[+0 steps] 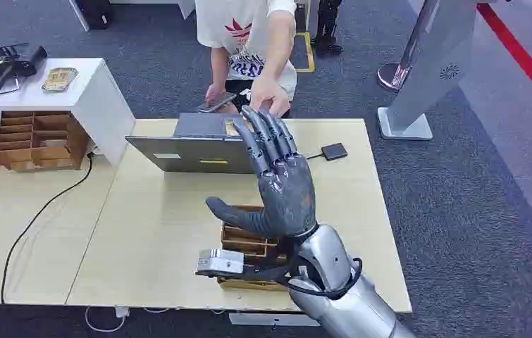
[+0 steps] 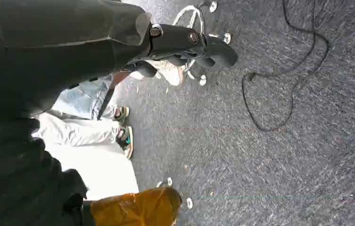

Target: Pass the card to the sensor for recognition and then transmit it.

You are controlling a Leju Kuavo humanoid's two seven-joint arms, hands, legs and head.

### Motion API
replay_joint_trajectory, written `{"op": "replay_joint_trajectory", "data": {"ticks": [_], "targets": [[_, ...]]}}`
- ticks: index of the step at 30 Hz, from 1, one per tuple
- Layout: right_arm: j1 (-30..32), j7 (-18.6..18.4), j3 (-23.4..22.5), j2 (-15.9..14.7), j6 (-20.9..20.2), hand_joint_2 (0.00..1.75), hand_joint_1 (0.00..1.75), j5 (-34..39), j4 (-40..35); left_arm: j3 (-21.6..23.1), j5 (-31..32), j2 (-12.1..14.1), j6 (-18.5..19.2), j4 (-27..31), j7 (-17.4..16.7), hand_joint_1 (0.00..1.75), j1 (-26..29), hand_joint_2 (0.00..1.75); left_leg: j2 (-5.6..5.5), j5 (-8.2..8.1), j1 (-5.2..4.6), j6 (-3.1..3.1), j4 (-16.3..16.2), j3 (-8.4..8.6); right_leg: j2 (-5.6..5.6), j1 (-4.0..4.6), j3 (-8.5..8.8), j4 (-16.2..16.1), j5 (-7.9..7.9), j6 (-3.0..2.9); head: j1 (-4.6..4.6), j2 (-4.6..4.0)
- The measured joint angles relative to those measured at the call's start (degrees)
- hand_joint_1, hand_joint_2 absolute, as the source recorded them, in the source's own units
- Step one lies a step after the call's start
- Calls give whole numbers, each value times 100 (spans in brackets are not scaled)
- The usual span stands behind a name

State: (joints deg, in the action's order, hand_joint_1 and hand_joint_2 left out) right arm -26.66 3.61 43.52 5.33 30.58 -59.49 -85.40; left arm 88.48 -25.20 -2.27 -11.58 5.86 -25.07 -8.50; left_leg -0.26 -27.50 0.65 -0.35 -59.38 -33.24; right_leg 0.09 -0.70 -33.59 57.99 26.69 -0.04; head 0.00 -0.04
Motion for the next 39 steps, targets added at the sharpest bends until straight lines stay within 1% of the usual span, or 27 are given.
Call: {"op": "replay_joint_trajectory", "data": {"ticks": [1,2,3,4,6,13,16,19,20,21,22,39], "targets": [[-2,0,0,0,0,175,0,-2,4,0,0,0,0,0,0,0,0,175,0,0,0,0,0,0,0,0,0,0,0,0,2,0],[-73,-160,0,4,46,175,0,-441,81,0,103,-2,20,0,0,0,-4,175,0,0,0,0,0,-1,0,0,0,0,0,0,0,0],[-278,-389,2,4,35,175,0,-1157,269,0,265,-2,88,0,-15,0,-34,175,2,0,0,0,0,0,1,0,-1,0,0,0,2,0],[-576,-625,0,4,-50,175,0,-1735,642,0,432,-9,177,0,-33,0,-90,175,0,6,0,-2,0,0,0,0,0,0,-3,-1,2,0],[-860,-741,-9,4,-66,175,0,-2045,1022,0,533,-15,225,0,-59,0,-116,175,2,8,0,-4,0,1,1,0,0,0,-8,-5,2,0],[-1517,-911,-66,2,-63,175,0,-2653,2098,0,675,-28,313,0,-63,0,-178,175,0,13,0,2,-2,1,1,0,-1,1,-10,-5,2,0],[-1715,-999,-77,2,-66,175,0,-2828,2435,0,680,-33,317,0,-63,0,-180,175,0,12,0,2,-2,0,0,0,-1,1,-9,-5,2,0],[-1805,-1014,-87,2,-68,175,0,-2876,2609,0,680,-37,317,0,-63,0,-182,175,0,12,0,2,-2,0,1,0,-3,1,-9,-6,2,0],[-1837,-1023,-90,2,-68,175,5,-2889,2666,0,680,-37,317,0,-63,0,-183,175,0,12,0,2,-2,0,1,0,-3,1,-9,-6,0,0],[-1880,-1029,-98,2,-74,175,162,-2916,2756,0,676,-39,317,0,-63,0,-183,175,0,12,0,2,-1,0,1,0,-3,1,-9,-6,0,0],[-1895,-1029,-105,2,-76,175,175,-2916,2784,0,675,-39,317,0,-63,0,-183,175,0,12,0,2,-1,0,1,0,-3,1,-9,-6,2,0],[-1980,-1058,-118,2,-70,175,175,-2997,3084,0,590,-42,293,0,-13,0,-183,175,0,12,0,2,-1,-1,0,0,-3,2,-9,-6,2,0]]}}
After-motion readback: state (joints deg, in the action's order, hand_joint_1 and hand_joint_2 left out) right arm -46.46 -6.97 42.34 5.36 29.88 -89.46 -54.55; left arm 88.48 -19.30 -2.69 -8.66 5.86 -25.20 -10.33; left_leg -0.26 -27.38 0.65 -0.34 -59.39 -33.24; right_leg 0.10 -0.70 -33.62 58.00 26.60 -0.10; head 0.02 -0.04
